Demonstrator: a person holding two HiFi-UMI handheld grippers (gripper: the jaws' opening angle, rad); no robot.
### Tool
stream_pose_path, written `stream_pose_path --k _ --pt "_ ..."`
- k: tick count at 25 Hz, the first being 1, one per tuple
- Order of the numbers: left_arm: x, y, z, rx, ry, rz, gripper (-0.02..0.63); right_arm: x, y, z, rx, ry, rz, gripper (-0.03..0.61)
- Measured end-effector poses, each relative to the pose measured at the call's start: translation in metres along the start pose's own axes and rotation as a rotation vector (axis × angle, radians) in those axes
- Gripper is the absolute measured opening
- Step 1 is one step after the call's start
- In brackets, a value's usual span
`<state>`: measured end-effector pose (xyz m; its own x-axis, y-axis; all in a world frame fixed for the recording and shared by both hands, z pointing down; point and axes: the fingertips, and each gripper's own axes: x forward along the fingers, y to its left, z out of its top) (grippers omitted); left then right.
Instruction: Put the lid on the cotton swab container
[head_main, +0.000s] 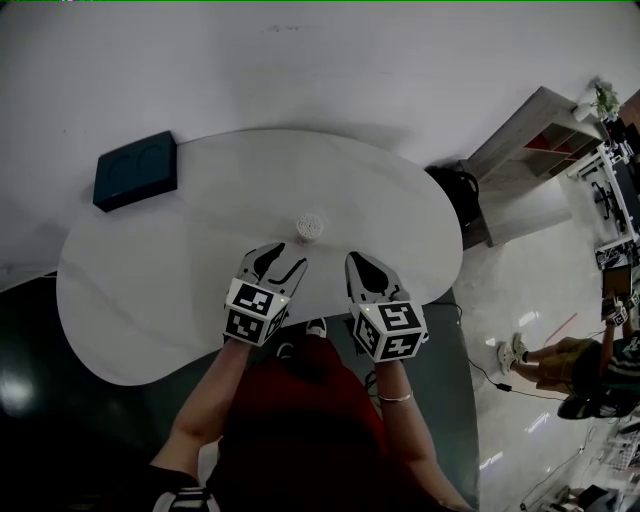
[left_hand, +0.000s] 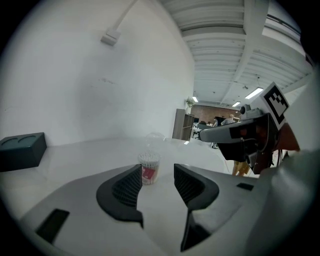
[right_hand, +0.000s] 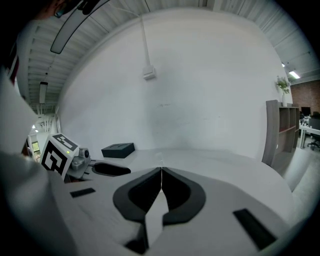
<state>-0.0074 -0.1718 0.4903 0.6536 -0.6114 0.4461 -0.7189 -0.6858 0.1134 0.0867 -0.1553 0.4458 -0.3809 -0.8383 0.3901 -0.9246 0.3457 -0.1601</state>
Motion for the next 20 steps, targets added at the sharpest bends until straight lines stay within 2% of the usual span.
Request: stream_pose_path --k 11,20 --pt "0.041 0.010 -0.019 0.000 0.099 0.016 0.253 0.030 -0.028 0.011 -0.026 0.034 0.043 0.015" --pt "0.066 0.022 -0.023 0.007 0.125 0.048 0.279 0.054 -0.036 0.018 -0.054 0.058 0.093 0.015"
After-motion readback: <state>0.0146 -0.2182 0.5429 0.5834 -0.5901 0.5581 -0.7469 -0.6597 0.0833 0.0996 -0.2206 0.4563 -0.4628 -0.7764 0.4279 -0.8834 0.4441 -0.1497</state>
